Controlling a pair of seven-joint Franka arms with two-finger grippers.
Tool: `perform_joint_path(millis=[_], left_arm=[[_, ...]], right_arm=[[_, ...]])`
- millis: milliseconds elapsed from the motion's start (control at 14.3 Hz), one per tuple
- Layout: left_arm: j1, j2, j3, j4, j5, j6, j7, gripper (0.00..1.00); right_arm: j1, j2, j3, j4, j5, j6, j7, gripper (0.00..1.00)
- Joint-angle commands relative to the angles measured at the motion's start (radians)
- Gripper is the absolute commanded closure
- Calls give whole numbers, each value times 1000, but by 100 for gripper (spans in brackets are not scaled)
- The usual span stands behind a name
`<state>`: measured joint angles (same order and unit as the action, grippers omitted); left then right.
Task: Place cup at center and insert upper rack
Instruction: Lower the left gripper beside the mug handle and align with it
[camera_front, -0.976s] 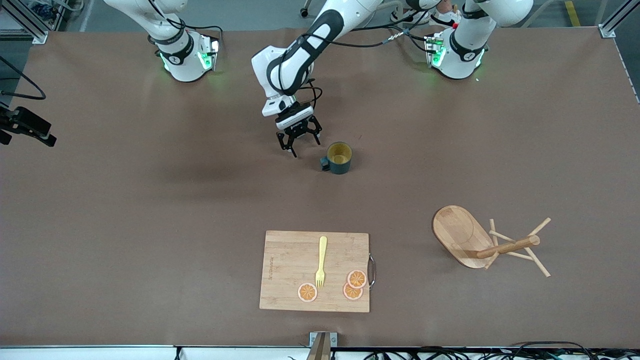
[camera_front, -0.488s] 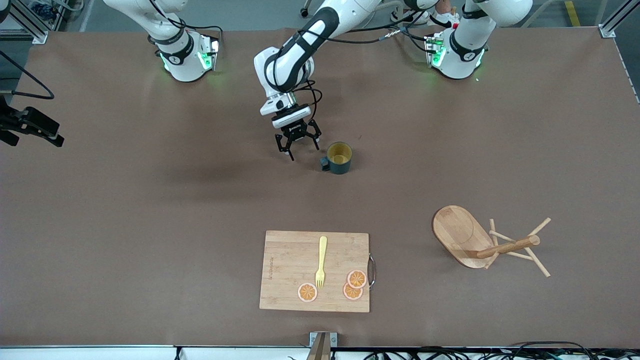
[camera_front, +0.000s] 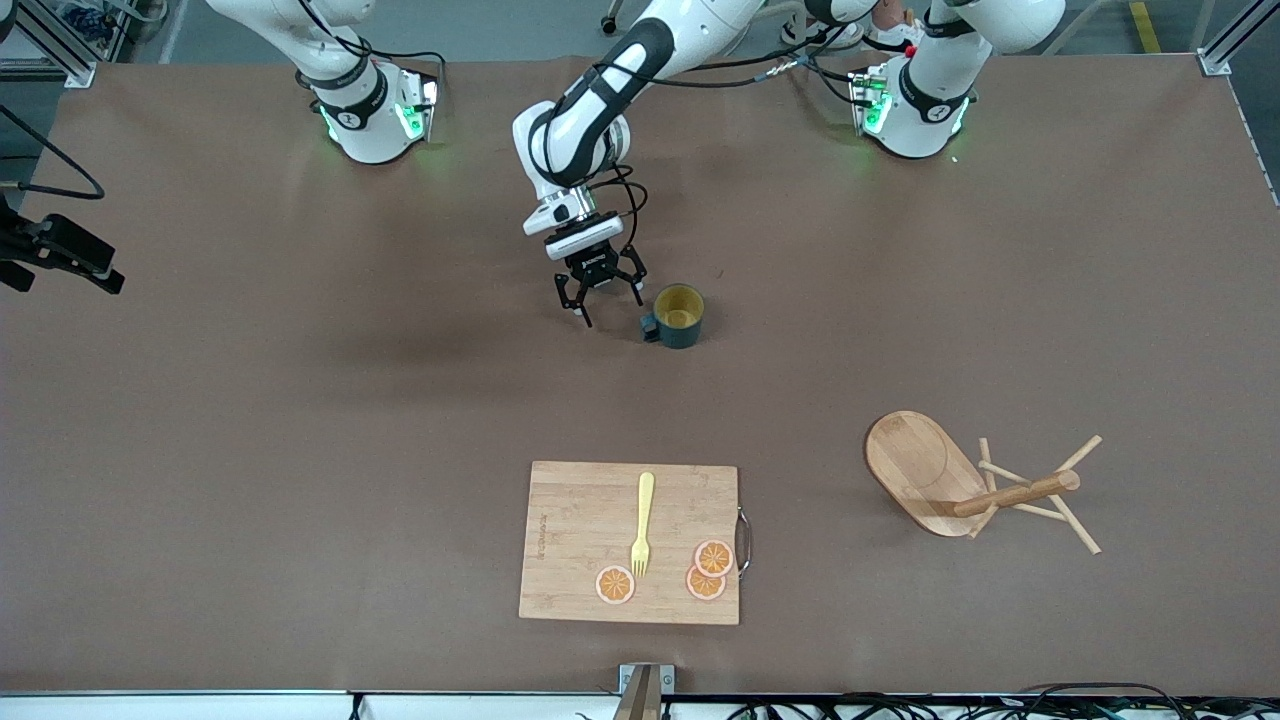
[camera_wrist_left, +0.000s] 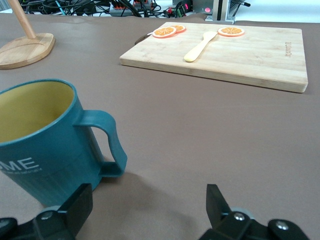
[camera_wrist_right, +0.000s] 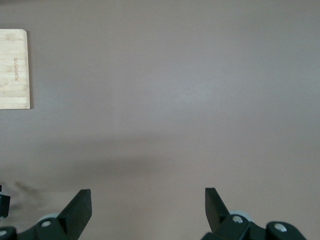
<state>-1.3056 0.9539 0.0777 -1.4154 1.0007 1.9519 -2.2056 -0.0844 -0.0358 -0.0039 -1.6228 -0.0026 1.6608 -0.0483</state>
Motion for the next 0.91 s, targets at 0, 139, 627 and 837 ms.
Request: perform_joint_path(millis=[0, 139, 627, 837], left_arm=[[-11, 22, 19, 27, 32, -21, -9, 0], [-11, 22, 27, 27, 35, -21, -8, 0], [-9, 23, 34, 26, 61, -19, -3, 0], [-8, 25, 36, 27, 64, -19, -3, 0]], right_arm=[[3, 2, -1, 6, -17, -9, 2, 0], [3, 2, -1, 6, -17, -7, 2, 0], [5, 2, -1, 6, -17, -6, 2, 0], [6, 7, 1, 6, -17, -6, 2, 0]])
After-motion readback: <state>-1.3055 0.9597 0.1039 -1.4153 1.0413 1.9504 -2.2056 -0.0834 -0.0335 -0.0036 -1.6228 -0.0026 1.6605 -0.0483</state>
